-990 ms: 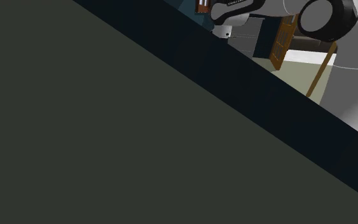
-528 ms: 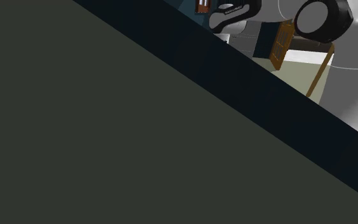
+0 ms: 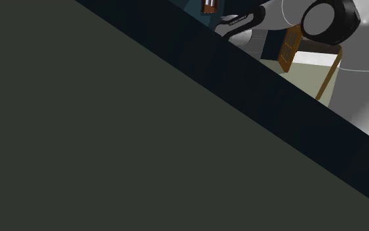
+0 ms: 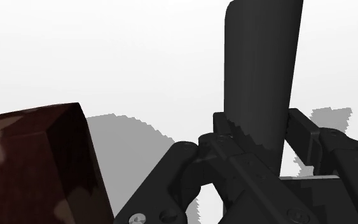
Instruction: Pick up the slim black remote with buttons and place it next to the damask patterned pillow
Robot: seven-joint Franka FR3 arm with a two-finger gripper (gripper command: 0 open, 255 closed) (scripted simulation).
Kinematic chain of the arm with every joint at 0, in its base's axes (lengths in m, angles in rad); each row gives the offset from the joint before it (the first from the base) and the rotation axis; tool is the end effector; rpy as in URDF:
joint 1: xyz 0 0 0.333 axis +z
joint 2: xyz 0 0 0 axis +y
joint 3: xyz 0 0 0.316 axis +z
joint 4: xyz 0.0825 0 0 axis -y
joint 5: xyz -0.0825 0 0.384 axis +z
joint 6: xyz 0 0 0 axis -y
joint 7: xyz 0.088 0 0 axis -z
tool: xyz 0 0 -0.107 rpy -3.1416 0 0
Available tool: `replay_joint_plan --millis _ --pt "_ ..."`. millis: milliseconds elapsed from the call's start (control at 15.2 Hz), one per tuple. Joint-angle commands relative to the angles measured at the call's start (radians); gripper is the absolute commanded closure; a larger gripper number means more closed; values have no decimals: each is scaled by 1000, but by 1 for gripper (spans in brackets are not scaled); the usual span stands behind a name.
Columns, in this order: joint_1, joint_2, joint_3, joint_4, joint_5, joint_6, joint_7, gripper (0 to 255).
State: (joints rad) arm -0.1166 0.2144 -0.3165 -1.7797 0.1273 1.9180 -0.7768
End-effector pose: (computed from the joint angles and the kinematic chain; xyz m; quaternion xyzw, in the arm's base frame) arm 0.5625 -0.2382 0.4343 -0.9878 -0.1499 0.0117 0.0395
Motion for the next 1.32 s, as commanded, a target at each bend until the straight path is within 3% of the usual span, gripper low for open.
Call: replay_joint_plan --millis 0,1254 --pt "0 9 1 -14 4 23 -2 255" --pt "-9 111 16 -131 52 236 -42 255"
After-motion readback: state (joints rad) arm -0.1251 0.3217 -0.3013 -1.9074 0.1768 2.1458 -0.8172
